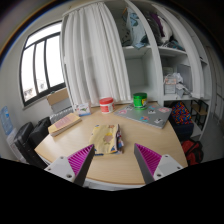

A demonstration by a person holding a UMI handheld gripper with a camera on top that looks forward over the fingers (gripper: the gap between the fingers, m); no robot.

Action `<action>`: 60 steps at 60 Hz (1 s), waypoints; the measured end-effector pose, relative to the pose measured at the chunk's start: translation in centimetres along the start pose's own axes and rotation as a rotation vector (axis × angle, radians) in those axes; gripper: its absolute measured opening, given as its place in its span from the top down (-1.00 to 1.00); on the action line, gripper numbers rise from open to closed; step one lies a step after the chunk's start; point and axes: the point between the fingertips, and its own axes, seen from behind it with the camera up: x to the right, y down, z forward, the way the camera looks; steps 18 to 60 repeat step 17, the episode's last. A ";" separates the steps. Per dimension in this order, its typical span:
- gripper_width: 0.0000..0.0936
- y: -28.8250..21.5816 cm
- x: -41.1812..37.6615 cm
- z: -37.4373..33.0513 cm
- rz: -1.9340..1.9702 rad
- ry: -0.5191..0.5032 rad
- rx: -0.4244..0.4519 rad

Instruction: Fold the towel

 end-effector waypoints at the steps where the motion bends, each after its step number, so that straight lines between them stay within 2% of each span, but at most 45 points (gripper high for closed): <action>1: -0.78 0.2 0.1 -0.8 0.003 -0.006 0.004; 9: -0.78 2.7 2.0 -6.2 0.063 -0.005 0.044; 17: -0.77 5.7 3.2 -9.7 0.112 -0.021 0.033; 60: -0.77 5.7 3.2 -9.7 0.112 -0.021 0.033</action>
